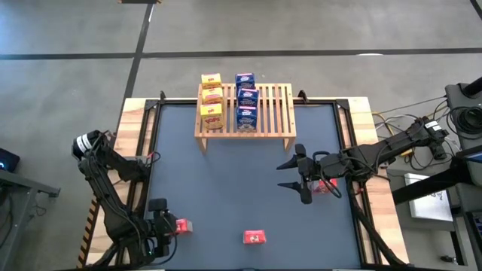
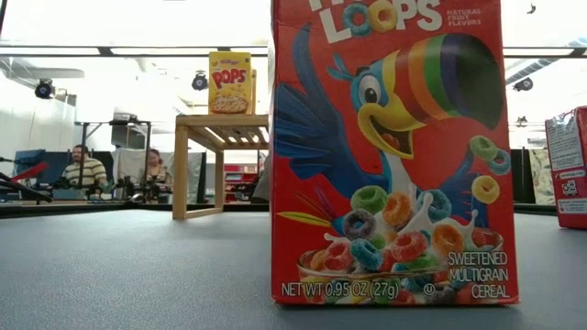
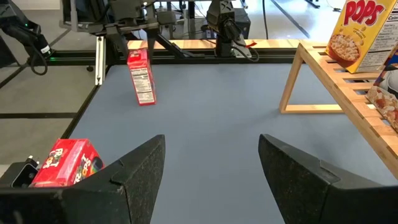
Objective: Stack cereal on shelf
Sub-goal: Put the bottom left red cereal box on the shelf
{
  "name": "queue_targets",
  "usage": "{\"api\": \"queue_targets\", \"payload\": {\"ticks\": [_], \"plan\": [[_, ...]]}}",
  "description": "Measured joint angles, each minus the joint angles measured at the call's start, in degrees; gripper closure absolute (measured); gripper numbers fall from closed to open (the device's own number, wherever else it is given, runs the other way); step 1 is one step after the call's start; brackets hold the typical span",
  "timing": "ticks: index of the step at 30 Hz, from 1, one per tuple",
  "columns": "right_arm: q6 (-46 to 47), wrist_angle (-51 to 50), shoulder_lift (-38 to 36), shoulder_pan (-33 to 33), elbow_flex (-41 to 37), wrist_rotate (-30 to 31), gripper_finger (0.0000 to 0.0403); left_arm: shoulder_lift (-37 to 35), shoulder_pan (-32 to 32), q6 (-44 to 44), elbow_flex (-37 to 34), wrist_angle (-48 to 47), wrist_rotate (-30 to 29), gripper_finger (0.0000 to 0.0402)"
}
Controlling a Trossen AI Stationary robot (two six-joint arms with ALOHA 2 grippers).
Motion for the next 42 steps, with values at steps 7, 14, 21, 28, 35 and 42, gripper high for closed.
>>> {"api": "queue_targets", "payload": {"ticks": [7, 14, 21, 28, 35, 42], "plan": [[0.0, 0.0, 0.0, 0.0, 0.0, 0.0, 0.0156, 0.0, 0.0, 0.1, 0.0, 0.0, 0.0, 0.0236], [0.0, 2.2, 0.0, 0.0, -0.1, 0.0, 0.0156, -1.5, 0.1, 1.8, 0.0, 0.0, -0.9, 0.0242], [-1.6, 9.6, 1.7, 0.0, -0.1, 0.0, 0.0156, -4.9, 0.4, 6.4, 0.0, 0.1, -8.5, 0.0242], [-7.4, 20.4, 11.3, 0.0, -0.1, -2.0, 0.0156, -10.2, 1.8, 15.3, 0.0, 3.6, -17.8, 0.0242], [-9.9, 34.7, 22.4, 0.0, 0.0, -2.0, 0.0156, -13.5, 6.2, 22.2, 0.0, 6.5, -20.3, 0.0242], [-10.8, 44.3, 30.6, 0.0, 2.4, -1.5, 0.0156, -13.1, 11.7, 28.1, 0.0, 9.8, -20.3, 0.0242]]}}
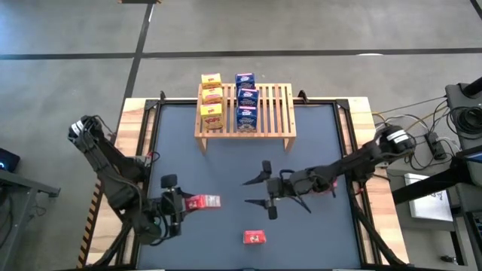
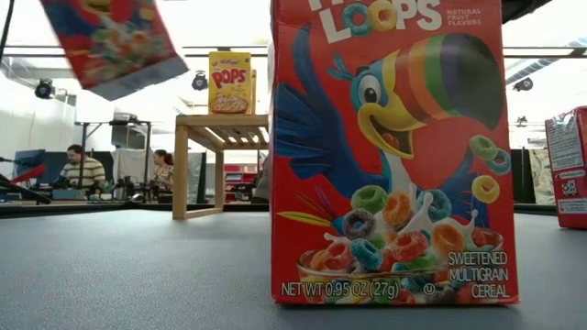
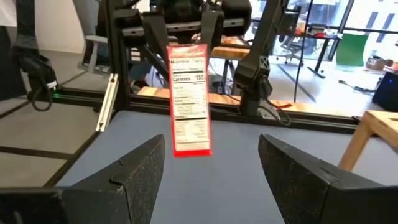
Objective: Stack cereal on shelf
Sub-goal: Put the bottom left red cereal box on the shelf
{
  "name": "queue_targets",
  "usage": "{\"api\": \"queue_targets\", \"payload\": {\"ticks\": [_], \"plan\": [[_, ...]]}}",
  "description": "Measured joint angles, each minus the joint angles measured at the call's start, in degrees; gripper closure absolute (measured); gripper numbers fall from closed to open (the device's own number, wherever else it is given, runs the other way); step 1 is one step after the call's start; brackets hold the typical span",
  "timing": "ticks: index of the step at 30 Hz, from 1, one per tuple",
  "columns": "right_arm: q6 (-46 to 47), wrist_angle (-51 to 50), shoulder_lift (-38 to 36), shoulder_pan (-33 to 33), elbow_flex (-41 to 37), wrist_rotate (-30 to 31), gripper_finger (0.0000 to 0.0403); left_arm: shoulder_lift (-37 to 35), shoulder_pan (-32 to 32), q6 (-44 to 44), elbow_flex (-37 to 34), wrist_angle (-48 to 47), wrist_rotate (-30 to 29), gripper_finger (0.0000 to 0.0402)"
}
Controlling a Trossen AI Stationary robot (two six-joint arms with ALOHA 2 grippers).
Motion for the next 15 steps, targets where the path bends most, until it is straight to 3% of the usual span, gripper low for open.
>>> {"api": "queue_targets", "payload": {"ticks": [8, 15], "plan": [[-0.2, -0.6, 6.2, -0.1, 6.1, 0.0, 0.0156, 0.8, 4.8, 10.0, 0.0, 9.1, 0.2, 0.0241], [-0.3, -0.7, 10.6, -0.1, 10.7, 0.1, 0.0156, 0.8, 6.1, 11.1, 0.0, 10.4, 0.2, 0.0241]]}}
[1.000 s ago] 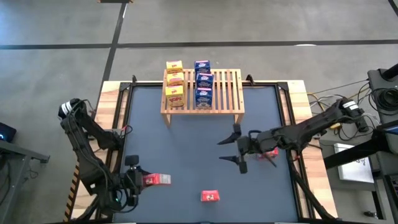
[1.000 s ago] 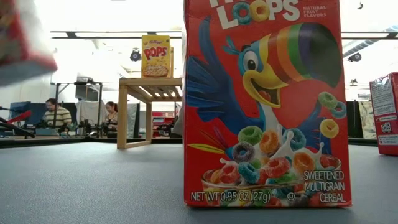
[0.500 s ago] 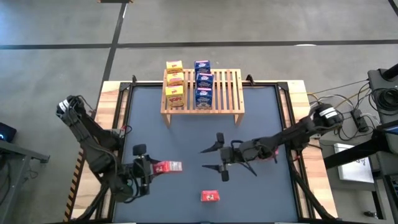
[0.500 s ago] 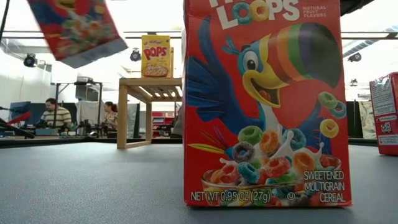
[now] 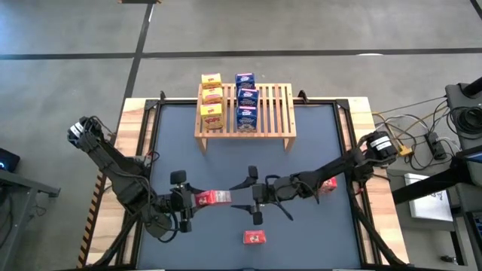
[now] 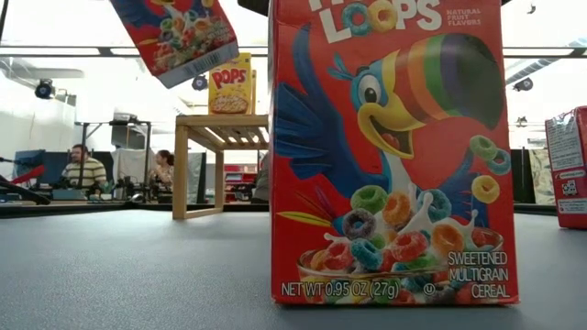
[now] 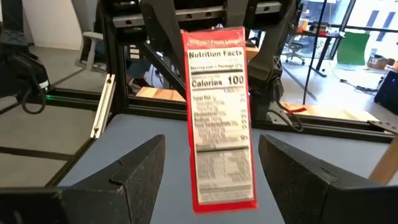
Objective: Stack cereal on shelf
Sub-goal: Put the bottom left red cereal box on the shelf
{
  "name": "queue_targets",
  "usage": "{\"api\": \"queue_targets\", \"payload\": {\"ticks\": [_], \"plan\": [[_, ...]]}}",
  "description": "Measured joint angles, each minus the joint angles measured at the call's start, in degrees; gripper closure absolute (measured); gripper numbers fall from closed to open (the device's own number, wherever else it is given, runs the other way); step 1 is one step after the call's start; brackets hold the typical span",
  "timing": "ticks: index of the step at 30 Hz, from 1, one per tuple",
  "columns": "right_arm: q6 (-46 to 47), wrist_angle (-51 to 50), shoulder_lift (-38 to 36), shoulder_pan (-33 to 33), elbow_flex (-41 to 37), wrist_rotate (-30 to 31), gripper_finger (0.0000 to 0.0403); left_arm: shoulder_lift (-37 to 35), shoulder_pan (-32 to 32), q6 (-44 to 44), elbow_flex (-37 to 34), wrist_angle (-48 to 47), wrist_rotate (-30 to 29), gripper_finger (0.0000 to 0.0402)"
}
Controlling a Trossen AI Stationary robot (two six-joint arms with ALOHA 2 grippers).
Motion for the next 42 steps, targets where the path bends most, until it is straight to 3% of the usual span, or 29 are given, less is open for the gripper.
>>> {"api": "queue_targets", "payload": {"ticks": [7, 18, 23, 31, 42], "plan": [[0.0, -1.4, 2.7, 0.0, 3.5, 0.1, 0.0151, 0.1, 0.0, 0.0, 0.0, 0.3, 0.0, 0.0241], [1.6, -4.7, 2.9, -1.4, 6.0, 0.0, 0.0065, 0.1, 0.0, 0.3, 0.0, 0.9, 0.0, 0.0241], [1.7, -6.2, 2.9, -1.8, 5.7, -0.1, 0.0055, 0.1, 0.0, 2.1, 0.0, 3.0, 0.0, 0.0241], [1.6, -7.2, 2.9, -1.8, 5.5, -0.4, 0.0089, 0.1, 0.0, 4.1, 0.0, 5.1, 0.0, 0.0242], [1.4, -7.7, 2.9, -1.7, 5.5, -0.8, 0.0174, 0.1, 0.0, 3.9, 0.0, 5.4, -0.2, 0.0242]]}}
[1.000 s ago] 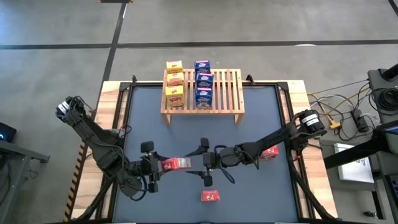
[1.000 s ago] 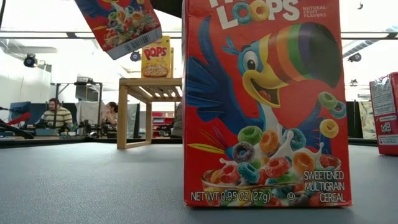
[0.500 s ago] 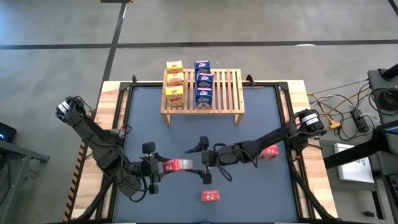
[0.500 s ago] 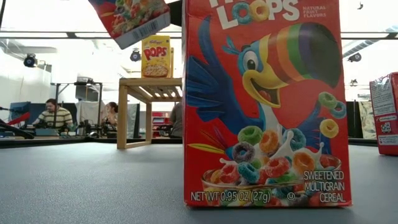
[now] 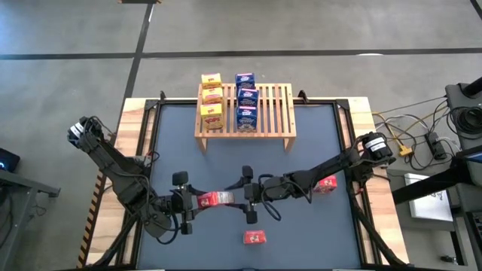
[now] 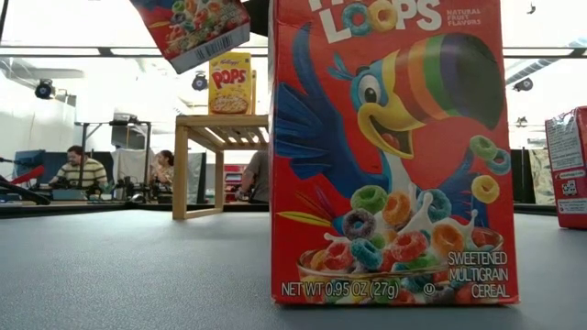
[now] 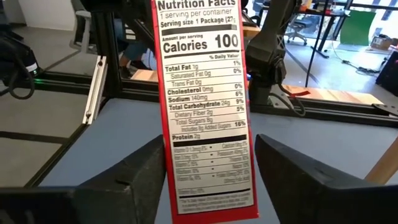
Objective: Stack cereal on shelf
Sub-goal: Put the bottom left red cereal box on the shelf
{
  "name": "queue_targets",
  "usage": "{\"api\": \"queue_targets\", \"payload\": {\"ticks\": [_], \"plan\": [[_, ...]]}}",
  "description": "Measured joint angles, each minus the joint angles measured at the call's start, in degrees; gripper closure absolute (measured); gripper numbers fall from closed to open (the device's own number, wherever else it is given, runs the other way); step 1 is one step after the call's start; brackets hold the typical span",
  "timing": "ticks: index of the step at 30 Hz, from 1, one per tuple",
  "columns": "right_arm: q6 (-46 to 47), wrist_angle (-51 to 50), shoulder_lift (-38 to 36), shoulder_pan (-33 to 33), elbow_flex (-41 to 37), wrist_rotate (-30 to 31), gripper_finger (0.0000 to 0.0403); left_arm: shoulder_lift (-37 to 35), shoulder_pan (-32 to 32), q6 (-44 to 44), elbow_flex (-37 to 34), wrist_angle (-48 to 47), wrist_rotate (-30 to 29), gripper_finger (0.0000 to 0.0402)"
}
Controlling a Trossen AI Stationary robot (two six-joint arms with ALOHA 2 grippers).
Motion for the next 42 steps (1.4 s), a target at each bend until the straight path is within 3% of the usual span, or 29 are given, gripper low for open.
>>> {"api": "queue_targets", "payload": {"ticks": [9, 21, 24, 30, 35, 38, 42], "plan": [[-0.4, -0.1, 0.0, 0.0, 0.0, -0.1, 0.0212, 0.0, 0.0, -1.1, 0.0, 0.4, 0.2, 0.0204], [-1.2, -0.1, 0.1, -0.1, -0.1, -1.0, 0.0215, -0.5, -0.1, -0.9, 0.0, -0.2, 0.3, 0.0122], [-1.2, 0.3, 0.1, -0.2, -0.7, -1.1, 0.0215, -0.5, -0.2, -0.9, 0.0, -1.2, -0.1, 0.0117], [0.1, 2.1, -0.2, -0.3, -3.5, -1.2, 0.0215, -0.9, -2.2, -1.3, -0.6, -3.1, -7.4, 0.0116], [0.7, 7.4, -1.7, -0.8, -8.2, -1.2, 0.0215, -1.7, -3.3, -3.0, -2.8, -2.7, -8.5, 0.0116], [1.2, 10.3, -4.2, -1.7, -11.5, -0.9, 0.0215, -2.2, -4.4, -2.9, -5.3, 2.5, -8.8, 0.0116], [0.9, 14.8, -8.6, -2.3, -16.8, -0.7, 0.0215, -3.2, -6.0, 4.4, -11.5, 16.1, -8.8, 0.0115]]}}
